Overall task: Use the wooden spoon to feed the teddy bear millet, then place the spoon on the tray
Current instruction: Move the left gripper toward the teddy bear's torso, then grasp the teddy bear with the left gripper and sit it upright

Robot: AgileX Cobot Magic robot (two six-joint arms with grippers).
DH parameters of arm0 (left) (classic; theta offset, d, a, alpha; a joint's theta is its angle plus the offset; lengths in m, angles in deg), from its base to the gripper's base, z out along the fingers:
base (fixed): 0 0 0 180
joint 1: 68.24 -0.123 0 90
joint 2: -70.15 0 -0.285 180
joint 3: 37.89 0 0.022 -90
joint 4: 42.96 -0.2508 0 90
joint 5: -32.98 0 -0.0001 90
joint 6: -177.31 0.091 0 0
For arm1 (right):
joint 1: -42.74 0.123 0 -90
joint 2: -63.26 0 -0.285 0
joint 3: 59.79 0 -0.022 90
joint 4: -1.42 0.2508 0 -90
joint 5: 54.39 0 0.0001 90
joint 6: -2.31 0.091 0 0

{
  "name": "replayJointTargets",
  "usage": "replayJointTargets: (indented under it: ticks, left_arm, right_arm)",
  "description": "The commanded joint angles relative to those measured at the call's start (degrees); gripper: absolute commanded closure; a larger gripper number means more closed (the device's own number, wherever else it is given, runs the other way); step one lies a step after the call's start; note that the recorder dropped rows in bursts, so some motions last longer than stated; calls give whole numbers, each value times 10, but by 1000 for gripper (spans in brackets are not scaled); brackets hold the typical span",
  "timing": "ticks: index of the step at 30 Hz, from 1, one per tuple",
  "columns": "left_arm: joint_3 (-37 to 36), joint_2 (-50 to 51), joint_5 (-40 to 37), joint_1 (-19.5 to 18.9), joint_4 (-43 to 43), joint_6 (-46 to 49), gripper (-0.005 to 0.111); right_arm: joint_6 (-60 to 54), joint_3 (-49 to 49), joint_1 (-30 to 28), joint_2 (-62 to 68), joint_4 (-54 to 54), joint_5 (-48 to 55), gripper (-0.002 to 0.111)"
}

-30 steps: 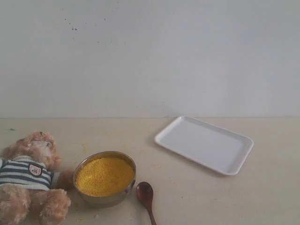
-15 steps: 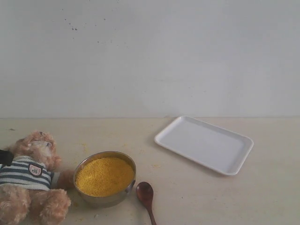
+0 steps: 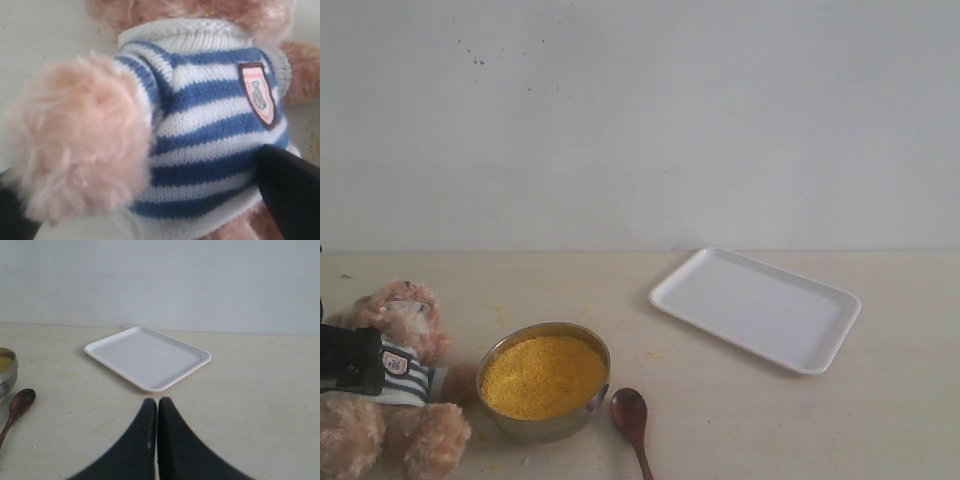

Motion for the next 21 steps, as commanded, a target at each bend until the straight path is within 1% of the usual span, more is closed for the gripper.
replayJointTargets:
  ticks: [1, 5, 8, 12, 17, 19, 20, 21]
  left_arm:
    - [5, 14, 54, 1, 15, -9, -2]
    - [5, 36, 128, 1, 76, -11, -2]
    - [5, 62, 163, 1, 114, -11, -2]
    - [5, 107, 170, 1, 153, -11, -2]
    - [5, 147, 169, 1, 161, -11, 2]
    - [5, 155, 169, 1, 163, -11, 9]
    - [5, 156, 168, 1, 163, -11, 17]
    - [5, 156, 165, 1, 163, -11, 29]
  right_arm:
    - [-1, 0, 0, -2, -2, -2, 108]
    - [-1, 0, 0, -2, -2, -11, 108]
    - [-1, 0, 0, -2, -2, -12, 108]
    - [-1, 0, 0, -2, -2, -12, 108]
    - [-1, 0, 0, -2, -2, -12, 108]
    - [-1, 0, 0, -2, -2, -12, 108]
    - [-1, 0, 0, -2, -2, -12, 108]
    - [-1, 0, 0, -2, -2, -12, 108]
